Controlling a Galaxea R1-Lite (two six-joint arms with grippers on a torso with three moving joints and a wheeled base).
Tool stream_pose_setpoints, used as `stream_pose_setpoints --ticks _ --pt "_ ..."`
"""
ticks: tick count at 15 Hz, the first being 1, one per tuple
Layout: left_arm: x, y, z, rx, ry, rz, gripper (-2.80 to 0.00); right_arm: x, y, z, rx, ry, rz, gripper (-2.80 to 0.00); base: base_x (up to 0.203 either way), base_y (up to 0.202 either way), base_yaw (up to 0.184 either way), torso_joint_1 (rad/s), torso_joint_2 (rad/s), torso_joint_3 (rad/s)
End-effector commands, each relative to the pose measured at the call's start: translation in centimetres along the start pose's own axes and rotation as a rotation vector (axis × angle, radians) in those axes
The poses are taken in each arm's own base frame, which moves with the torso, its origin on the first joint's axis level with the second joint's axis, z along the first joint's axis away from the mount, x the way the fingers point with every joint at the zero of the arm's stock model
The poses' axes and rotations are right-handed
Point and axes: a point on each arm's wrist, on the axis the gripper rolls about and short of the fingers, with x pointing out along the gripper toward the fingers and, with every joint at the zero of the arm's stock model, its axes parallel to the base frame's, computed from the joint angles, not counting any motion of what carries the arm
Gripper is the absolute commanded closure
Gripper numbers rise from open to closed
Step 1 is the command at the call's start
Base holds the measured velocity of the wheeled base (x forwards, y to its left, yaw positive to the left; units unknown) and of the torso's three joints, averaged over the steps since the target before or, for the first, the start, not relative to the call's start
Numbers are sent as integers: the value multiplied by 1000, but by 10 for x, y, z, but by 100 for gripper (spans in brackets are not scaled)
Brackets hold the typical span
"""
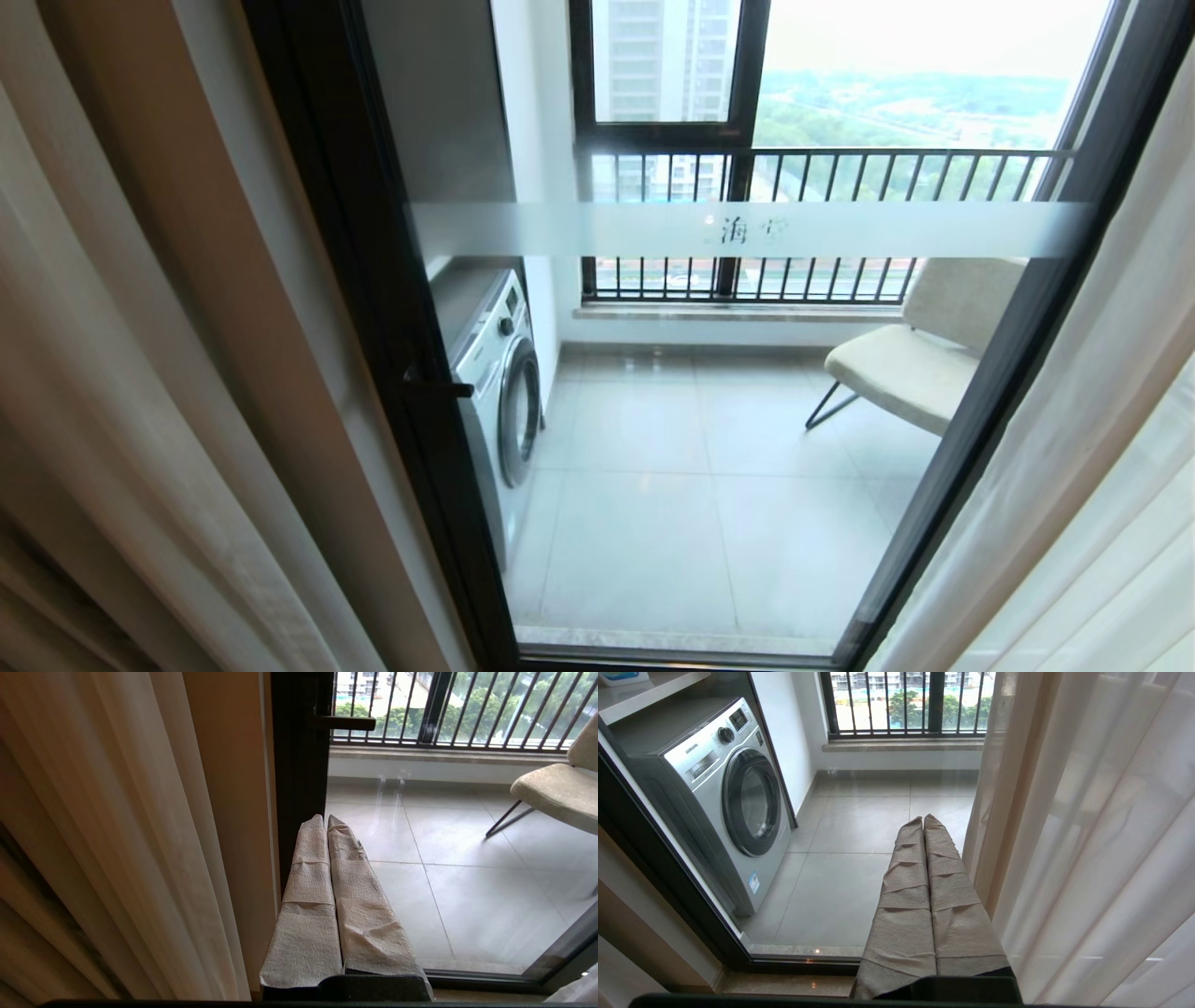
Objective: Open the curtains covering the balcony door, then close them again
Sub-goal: Close the inner curtains on both sides
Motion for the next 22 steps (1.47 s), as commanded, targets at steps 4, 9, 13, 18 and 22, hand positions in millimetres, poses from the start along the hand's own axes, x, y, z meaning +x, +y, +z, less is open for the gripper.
stream_pose_setpoints --ticks 4,9,13,18,22 --pt "0 0 0 1 -1 0 0 0 0 0 0 1 0 0 0 144 2 4 2 2" --pt "0 0 0 1 -1 0 0 0 0 0 0 1 0 0 0 0 0 0 0 0" --pt "0 0 0 1 -1 -2 0 0 0 0 0 1 0 0 0 0 0 0 0 0" --pt "0 0 0 3 -1 -3 0 0 0 0 0 1 0 0 0 0 0 0 0 0" --pt "0 0 0 -1 1 -3 0 0 0 0 0 1 0 0 0 0 0 0 0 0"
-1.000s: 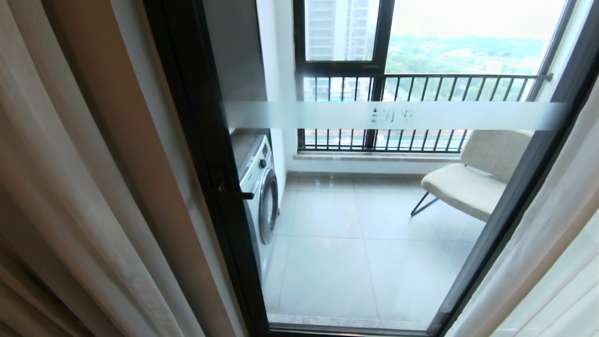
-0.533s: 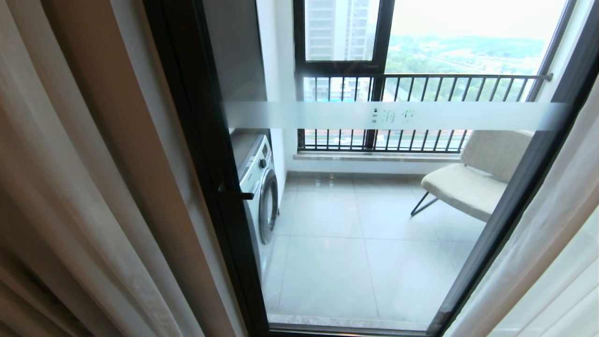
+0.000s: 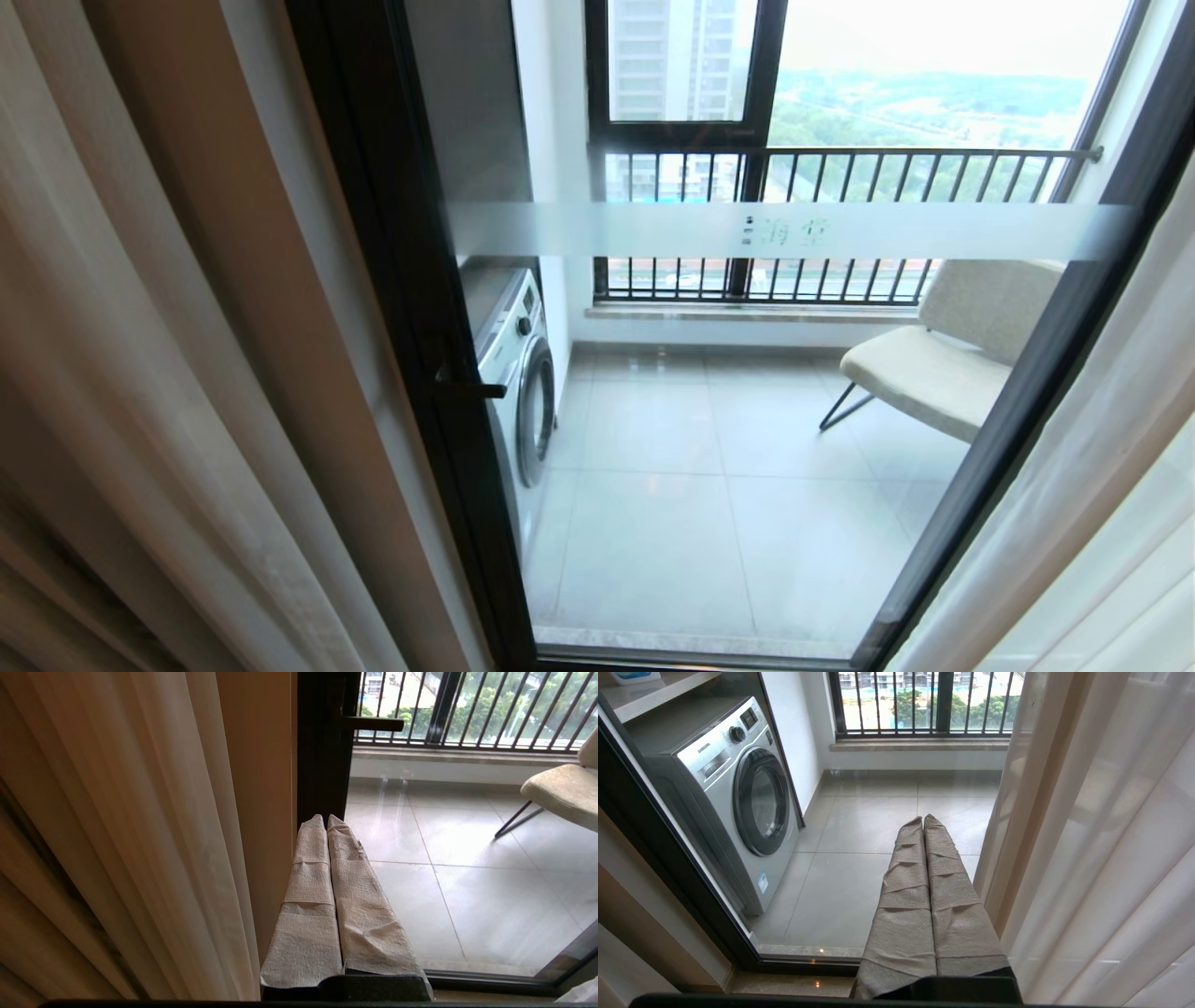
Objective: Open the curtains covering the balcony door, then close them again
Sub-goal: Close the inner curtains on both sides
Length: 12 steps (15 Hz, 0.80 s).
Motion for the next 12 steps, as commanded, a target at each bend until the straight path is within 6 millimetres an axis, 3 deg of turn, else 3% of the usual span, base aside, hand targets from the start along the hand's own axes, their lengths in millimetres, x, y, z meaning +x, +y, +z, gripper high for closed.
stream_pose_setpoints --ticks 1,4,12 --pt "0 0 0 0 -1 2 0 0 0 0 0 1 0 0 0 0 0 0 0 0" --pt "0 0 1 11 -9 3 0 0 0 0 0 1 0 0 0 0 0 0 0 0" --pt "-14 -2 66 3 -153 -4 0 0 0 0 0 1 0 0 0 0 0 0 0 0"
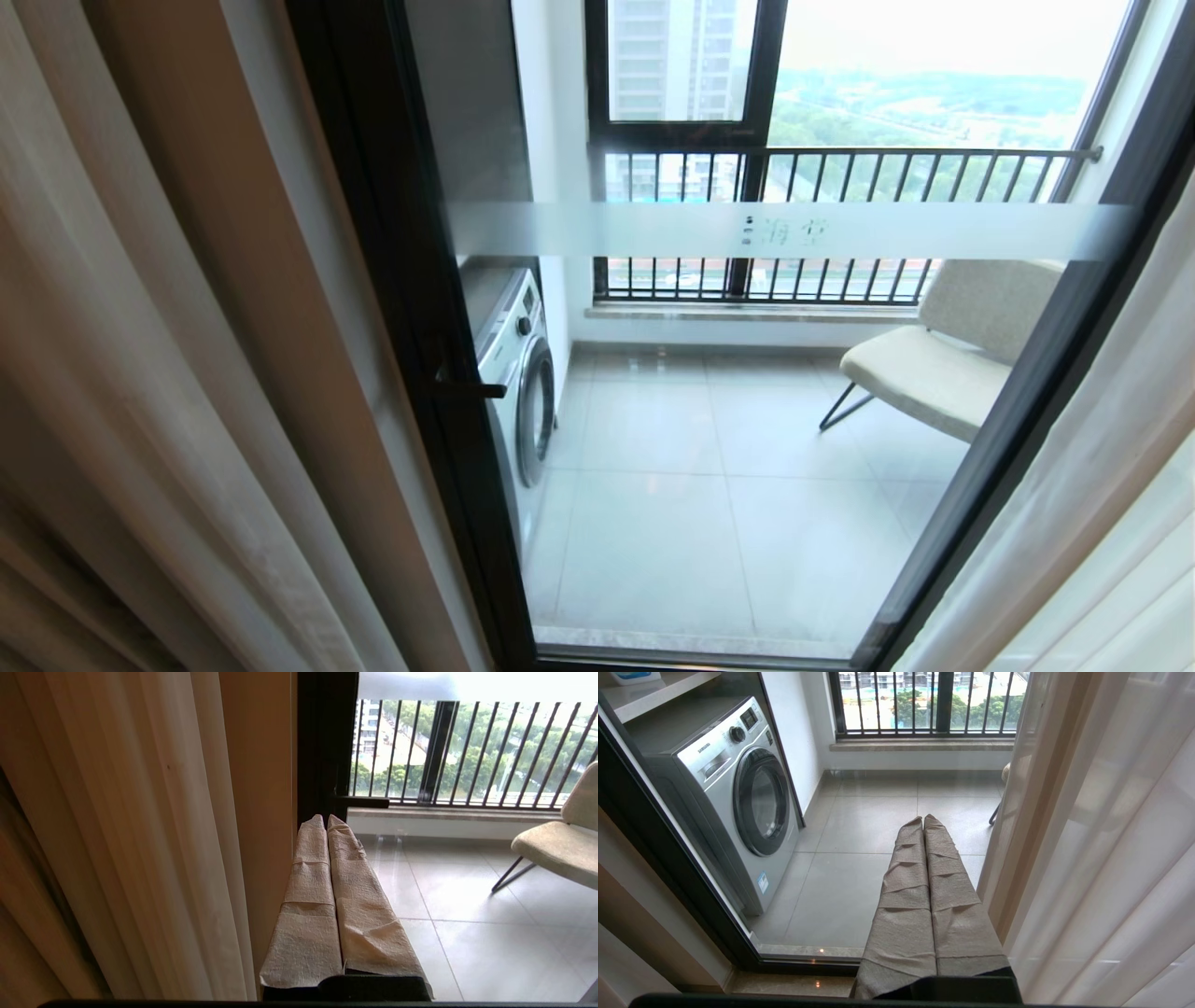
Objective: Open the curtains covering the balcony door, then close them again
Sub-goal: Close the inner curtains on both sides
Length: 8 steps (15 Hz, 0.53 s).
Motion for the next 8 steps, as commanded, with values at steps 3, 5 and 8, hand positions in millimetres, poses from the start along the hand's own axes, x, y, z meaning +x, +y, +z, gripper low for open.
stream_pose_setpoints --ticks 3,5,8 --pt "21 -1 47 0 40 -4 0 0 0 0 0 1 0 0 0 0 0 0 0 0" --pt "42 -1 69 -1 76 0 0 0 0 0 0 1 0 0 0 0 0 0 0 0" --pt "83 -1 95 2 64 66 0 0 0 0 0 1 0 0 0 0 0 0 0 0"
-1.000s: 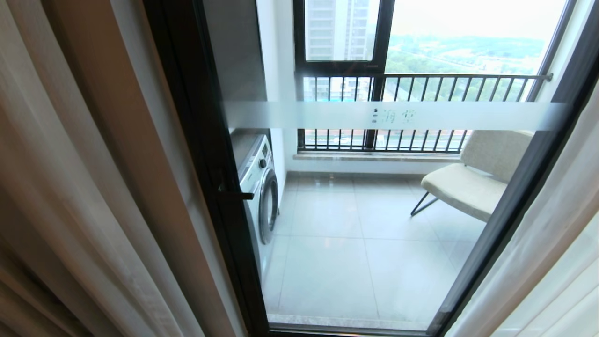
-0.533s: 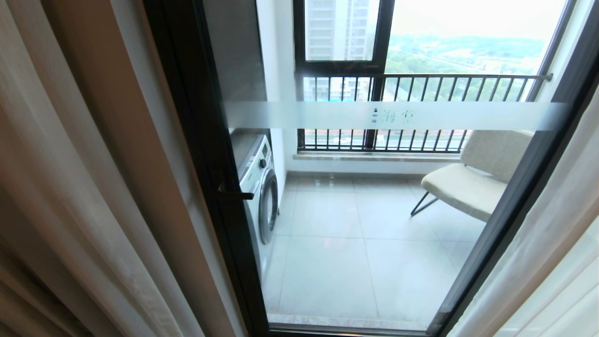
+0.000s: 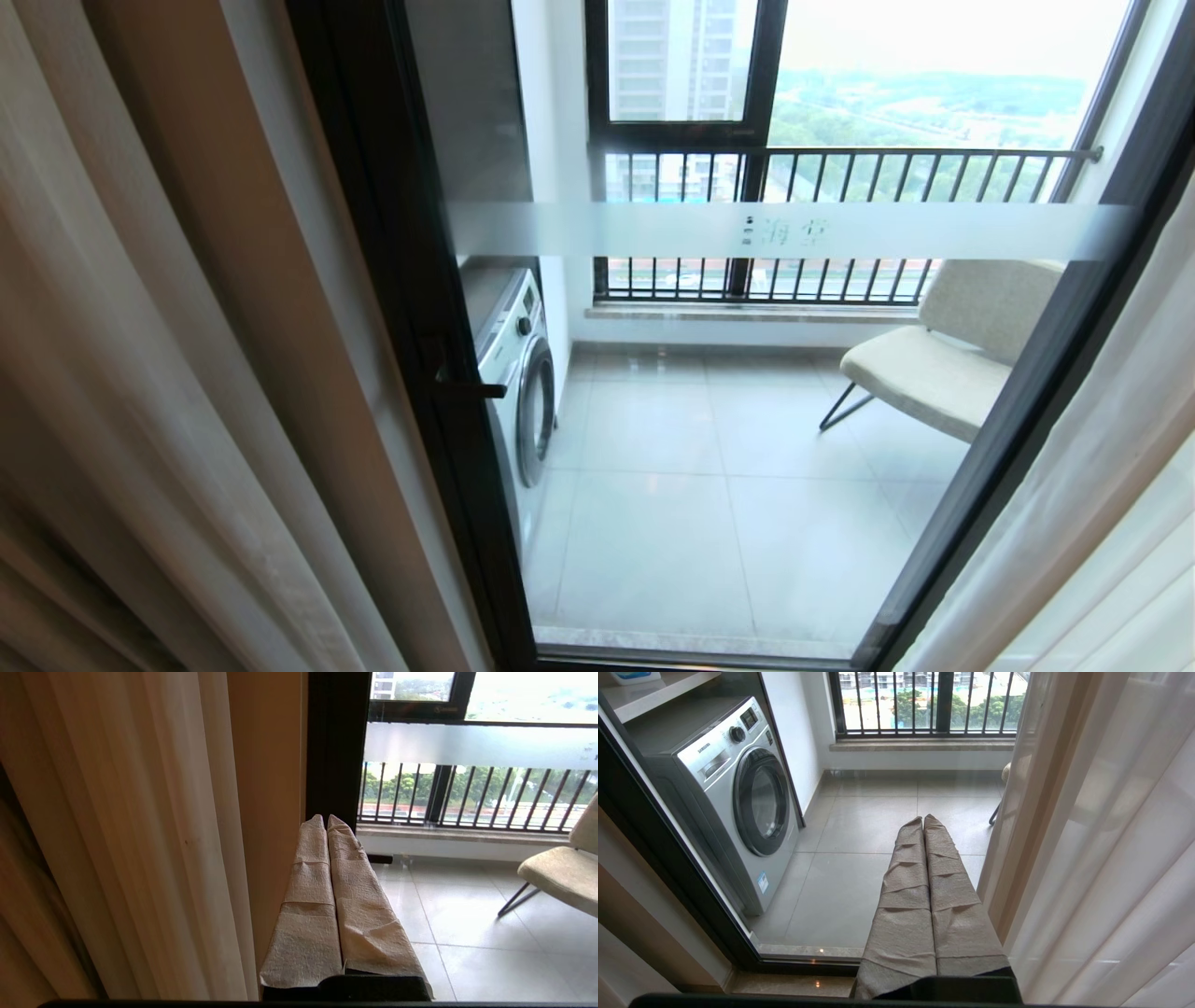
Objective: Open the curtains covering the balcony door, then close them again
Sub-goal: Close the inner curtains on both sides
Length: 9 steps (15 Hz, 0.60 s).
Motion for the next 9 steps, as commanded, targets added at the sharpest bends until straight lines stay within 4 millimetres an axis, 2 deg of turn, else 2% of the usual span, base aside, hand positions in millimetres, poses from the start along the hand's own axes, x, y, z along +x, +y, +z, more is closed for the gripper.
stream_pose_setpoints --ticks 1,5,9 --pt "51 -1 12 8 72 78 0 0 0 0 0 1 0 0 0 0 0 0 0 0" --pt "92 6 28 23 55 376 0 0 0 0 0 1 0 0 0 0 0 0 0 0" --pt "125 26 45 54 60 582 0 0 0 0 0 1 0 0 0 0 0 0 0 0"
